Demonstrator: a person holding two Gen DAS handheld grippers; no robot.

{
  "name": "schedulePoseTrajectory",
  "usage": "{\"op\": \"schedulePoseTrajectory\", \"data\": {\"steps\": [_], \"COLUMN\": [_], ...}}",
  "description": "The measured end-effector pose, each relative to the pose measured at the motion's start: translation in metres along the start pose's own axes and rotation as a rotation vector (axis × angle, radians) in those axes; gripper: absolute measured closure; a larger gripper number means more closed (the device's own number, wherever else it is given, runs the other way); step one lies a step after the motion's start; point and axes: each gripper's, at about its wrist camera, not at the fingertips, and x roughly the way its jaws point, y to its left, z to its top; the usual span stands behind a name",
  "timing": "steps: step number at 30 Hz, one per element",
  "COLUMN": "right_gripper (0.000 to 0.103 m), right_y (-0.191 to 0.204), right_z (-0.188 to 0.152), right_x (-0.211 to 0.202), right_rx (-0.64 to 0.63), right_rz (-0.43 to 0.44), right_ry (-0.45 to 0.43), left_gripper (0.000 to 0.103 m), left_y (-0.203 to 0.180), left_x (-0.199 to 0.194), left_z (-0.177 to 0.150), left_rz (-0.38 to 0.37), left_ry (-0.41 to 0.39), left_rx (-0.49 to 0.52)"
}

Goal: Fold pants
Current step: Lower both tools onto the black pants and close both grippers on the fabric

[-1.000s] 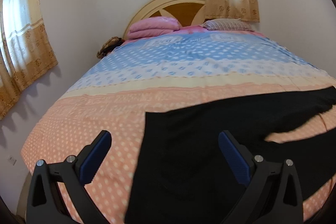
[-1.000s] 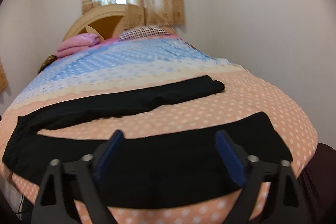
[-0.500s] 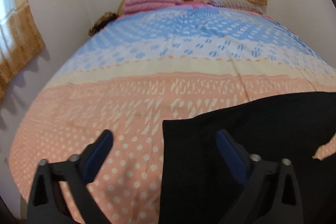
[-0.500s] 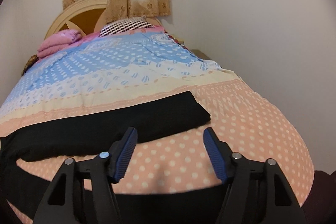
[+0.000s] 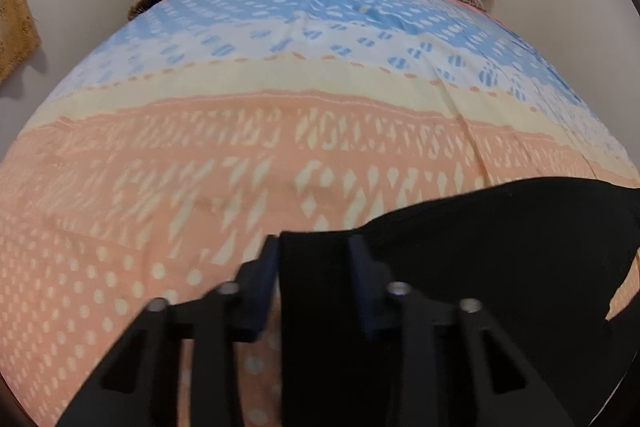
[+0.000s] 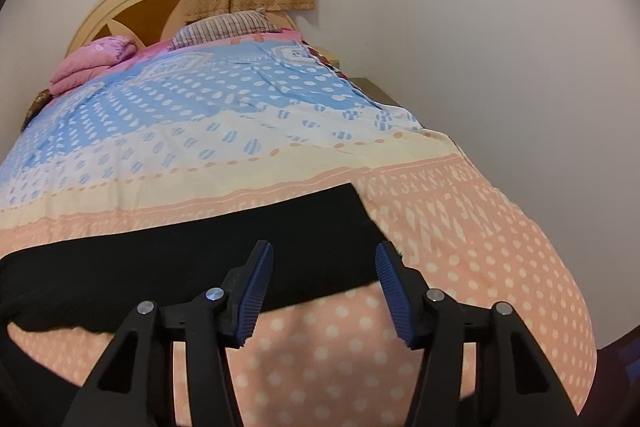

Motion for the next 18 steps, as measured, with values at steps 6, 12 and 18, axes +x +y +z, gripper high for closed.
{"op": "schedulePoseTrajectory", "data": {"steps": [6,12,18], "right_gripper": [0.054,0.054,0.053], "right_y": [-0.012,-0.024,-0.027], "right_z": [0.013,0.033,0.052], "right_x": [0.031,0.054,0.092], "right_rx": [0.05,0.065,0.033], "right_rz": [-0.012,-0.019,-0.002], "right_ry": [0.061,0.076,0.147], "left_gripper": [0.084,0.085,0.085], "left_y": [0.006,0.008,0.003], "left_x": [-0.004,0.0,0.006], "left_z": [0.002,0.003,0.006], "left_rz": [-0.016,-0.029,-0.014], "left_ry": [-0.022,-0.016,-0.023], "left_rx": [0.017,0.025,0.028]}}
